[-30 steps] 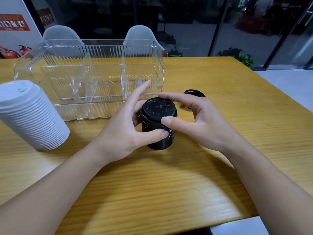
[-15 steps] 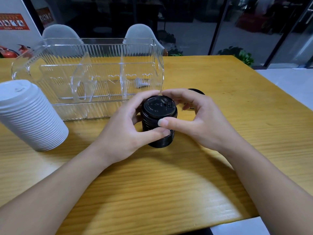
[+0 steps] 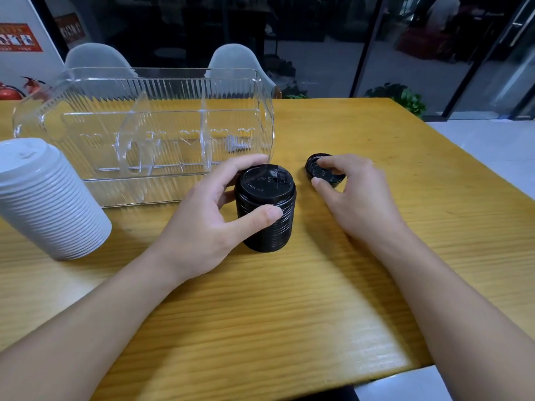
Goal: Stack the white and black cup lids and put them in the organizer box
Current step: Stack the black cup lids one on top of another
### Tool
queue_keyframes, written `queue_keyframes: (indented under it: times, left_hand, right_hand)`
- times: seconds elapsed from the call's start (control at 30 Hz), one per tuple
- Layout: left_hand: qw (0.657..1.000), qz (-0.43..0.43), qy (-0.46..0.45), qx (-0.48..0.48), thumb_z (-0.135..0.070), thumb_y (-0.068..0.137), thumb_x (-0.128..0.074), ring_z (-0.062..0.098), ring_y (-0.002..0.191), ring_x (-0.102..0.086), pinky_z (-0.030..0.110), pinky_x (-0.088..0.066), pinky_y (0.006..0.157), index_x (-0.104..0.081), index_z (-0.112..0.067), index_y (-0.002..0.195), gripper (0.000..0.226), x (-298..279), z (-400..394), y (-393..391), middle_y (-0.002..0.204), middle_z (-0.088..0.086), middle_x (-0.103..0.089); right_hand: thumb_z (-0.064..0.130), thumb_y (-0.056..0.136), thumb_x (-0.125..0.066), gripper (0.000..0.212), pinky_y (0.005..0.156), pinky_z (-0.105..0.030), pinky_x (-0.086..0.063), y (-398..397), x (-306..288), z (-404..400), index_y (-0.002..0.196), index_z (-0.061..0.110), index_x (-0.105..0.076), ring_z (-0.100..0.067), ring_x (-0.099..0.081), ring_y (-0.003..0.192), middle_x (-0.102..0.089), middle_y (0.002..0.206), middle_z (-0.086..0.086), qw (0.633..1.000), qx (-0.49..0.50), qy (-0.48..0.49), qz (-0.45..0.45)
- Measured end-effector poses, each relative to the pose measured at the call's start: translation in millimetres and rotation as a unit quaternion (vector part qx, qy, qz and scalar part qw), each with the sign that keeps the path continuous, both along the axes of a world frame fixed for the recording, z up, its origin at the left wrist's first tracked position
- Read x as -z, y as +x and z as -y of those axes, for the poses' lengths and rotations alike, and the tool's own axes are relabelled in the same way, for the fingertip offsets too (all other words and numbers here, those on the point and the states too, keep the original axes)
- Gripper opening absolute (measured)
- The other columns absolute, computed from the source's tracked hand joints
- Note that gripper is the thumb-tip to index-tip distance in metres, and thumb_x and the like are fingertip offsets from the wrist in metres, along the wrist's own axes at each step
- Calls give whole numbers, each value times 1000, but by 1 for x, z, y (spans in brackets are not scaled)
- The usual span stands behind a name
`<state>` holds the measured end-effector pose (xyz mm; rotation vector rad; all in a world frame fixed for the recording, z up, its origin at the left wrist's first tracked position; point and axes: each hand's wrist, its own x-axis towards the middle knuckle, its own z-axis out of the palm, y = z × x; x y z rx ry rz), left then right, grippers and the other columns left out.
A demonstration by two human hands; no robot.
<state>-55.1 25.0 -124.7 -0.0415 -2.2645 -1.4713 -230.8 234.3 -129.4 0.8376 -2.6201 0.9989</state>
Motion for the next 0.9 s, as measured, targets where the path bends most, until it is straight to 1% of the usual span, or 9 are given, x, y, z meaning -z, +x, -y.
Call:
queue_keyframes:
  times: [0.03, 0.1, 0.2, 0.37, 0.47, 0.53, 0.63, 0.8, 0.9]
  left_hand:
    - [1000, 0, -1, 0, -38, 94, -88, 14, 145, -66, 45, -51, 125, -63, -33, 155, 67, 0, 0, 0, 148, -14, -73]
    - [1000, 2, -3, 0, -38, 94, -88, 13, 145, -66, 44, -51, 124, -63, -33, 155, 66, 0, 1, 0, 148, -15, -73]
    - [1000, 4, -7, 2, -39, 94, -88, 13, 145, -66, 45, -52, 124, -63, -33, 155, 66, 0, 1, 0, 148, -16, -73]
    - [1000, 5, -12, 3, -43, 94, -87, 13, 144, -66, 45, -52, 123, -63, -32, 156, 67, -1, 1, 1, 148, -15, -73]
    - [1000, 5, -13, 3, -44, 94, -87, 13, 144, -66, 46, -52, 123, -63, -32, 156, 67, -1, 1, 1, 148, -15, -73]
    - [1000, 5, -15, 3, -43, 94, -87, 12, 144, -66, 46, -53, 123, -63, -32, 155, 67, -1, 2, 1, 147, -16, -73]
    - [1000, 7, -17, 2, -43, 94, -88, 12, 144, -66, 46, -53, 123, -63, -33, 156, 67, -1, 2, 1, 148, -16, -73]
    - [1000, 5, -16, 4, -41, 94, -88, 13, 144, -66, 45, -53, 123, -63, -33, 155, 66, 0, 3, 1, 148, -15, -73]
    - [1000, 5, -18, 4, -42, 94, -89, 13, 144, -66, 45, -53, 123, -63, -33, 156, 67, 0, 3, 0, 149, -15, -73]
  right_hand:
    - [35, 106, -75, 38, 117, -45, -41, -2, 2, 0, 143, 26, -73, -27, -59, 135, -72, 141, 4, 999, 12, 34, -6]
    - [38, 108, -72, 41, 108, -41, -31, -6, 5, 1, 147, 26, -70, -31, -53, 139, -68, 147, 1, 996, 32, 87, -12]
    - [40, 108, -71, 39, 99, -39, -24, -9, 9, 3, 145, 28, -72, -31, -51, 138, -66, 148, 1, 993, 46, 110, -11]
    - [45, 107, -72, 35, 97, -37, -24, -8, 13, 6, 139, 32, -75, -27, -53, 133, -68, 137, 4, 994, 31, 108, -4]
    - [46, 103, -77, 27, 95, -38, -25, -6, 13, 6, 128, 35, -80, -24, -54, 122, -70, 120, 7, 996, -2, 91, -5]
    - [44, 101, -80, 18, 95, -37, -25, -5, 14, 5, 117, 35, -83, -21, -55, 117, -69, 113, 11, 996, -22, 79, -18]
    - [34, 102, -81, 4, 96, -39, -28, -4, 13, 4, 104, 32, -84, -22, -57, 112, -72, 110, 10, 996, -37, 66, -46]
    - [29, 103, -80, 3, 96, -43, -34, 0, 13, 7, 101, 26, -80, -26, -58, 108, -70, 106, 5, 992, -59, 86, -69]
    - [27, 101, -81, 8, 96, -41, -36, 1, 11, 8, 102, 26, -73, -25, -57, 107, -68, 107, 7, 992, -63, 90, -69]
